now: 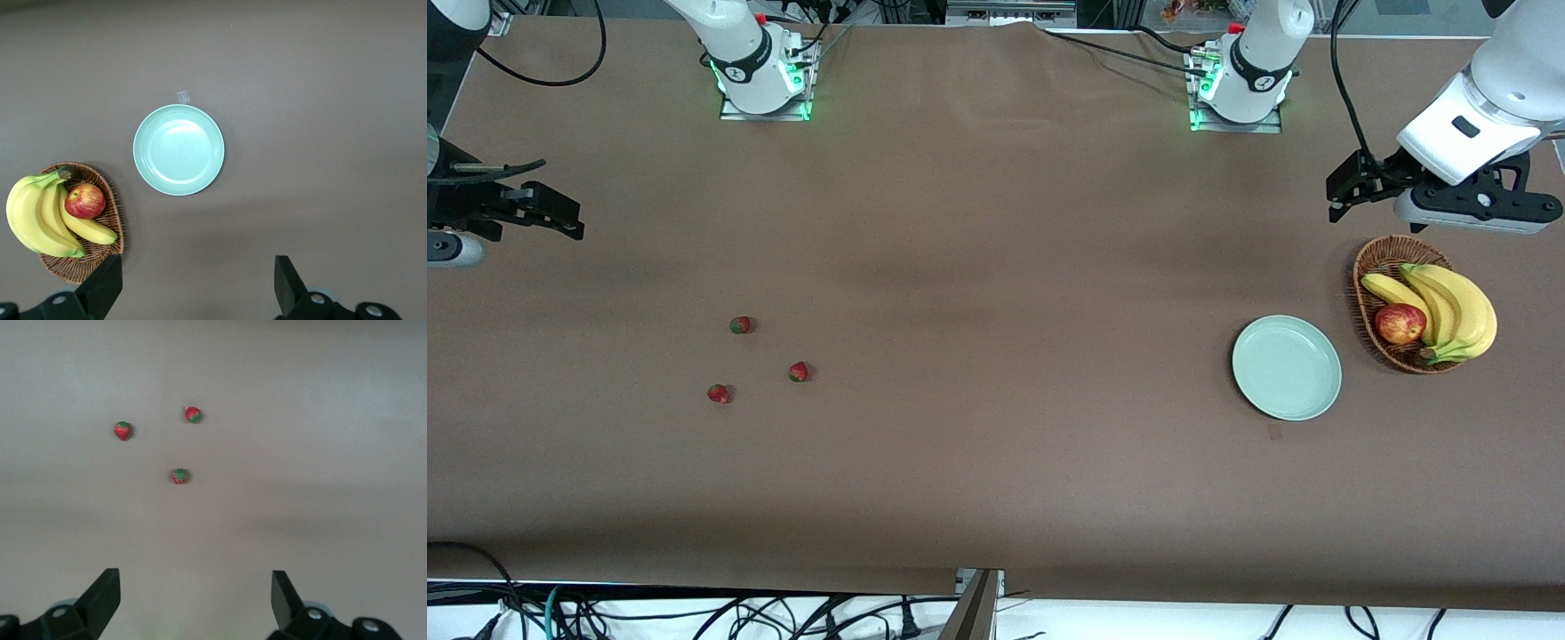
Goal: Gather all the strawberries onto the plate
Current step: 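Reach the right gripper down toward the nearest red strawberry, then close the right gripper on the strawberry and lift it, then carry the held strawberry with the right gripper toward the table middle, then set the strawberry on the table middle and open the right gripper, then move the right gripper to another strawberry while the left gripper reaches the first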
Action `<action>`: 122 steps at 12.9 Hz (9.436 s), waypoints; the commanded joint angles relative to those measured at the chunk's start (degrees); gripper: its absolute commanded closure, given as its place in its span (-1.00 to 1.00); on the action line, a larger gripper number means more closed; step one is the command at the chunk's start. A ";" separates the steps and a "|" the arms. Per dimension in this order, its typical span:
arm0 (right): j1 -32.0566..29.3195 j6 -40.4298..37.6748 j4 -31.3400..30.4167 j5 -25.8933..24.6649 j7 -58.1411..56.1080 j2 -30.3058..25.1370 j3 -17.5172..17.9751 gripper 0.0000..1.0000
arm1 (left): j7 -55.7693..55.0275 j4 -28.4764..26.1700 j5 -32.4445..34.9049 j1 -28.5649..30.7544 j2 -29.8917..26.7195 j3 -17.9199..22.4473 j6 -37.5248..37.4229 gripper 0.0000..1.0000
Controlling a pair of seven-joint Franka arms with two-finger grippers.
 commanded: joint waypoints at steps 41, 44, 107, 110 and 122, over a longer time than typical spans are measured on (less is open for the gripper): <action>11.96 31.10 -3.86 7.00 9.79 31.70 0.79 -1.00 | 1.03 2.52 0.47 -0.52 1.20 0.76 -0.70 -1.00; 12.05 37.43 -6.41 6.92 9.70 33.37 0.79 -1.00 | 1.03 2.52 0.38 -0.52 1.20 0.76 -0.70 -1.00; 41.16 43.28 24.34 7.27 44.55 45.69 0.79 -1.00 | 1.12 2.52 0.38 -0.44 1.64 0.76 -0.61 -1.00; 33.78 35.28 23.99 7.35 33.46 44.36 0.70 -1.00 | 1.12 2.52 0.38 -0.44 1.73 0.76 -0.79 -1.00; 12.57 18.21 18.63 2.26 -0.30 44.01 -4.47 -1.00 | -12.39 -12.28 0.12 -7.46 14.56 -7.75 10.39 -1.00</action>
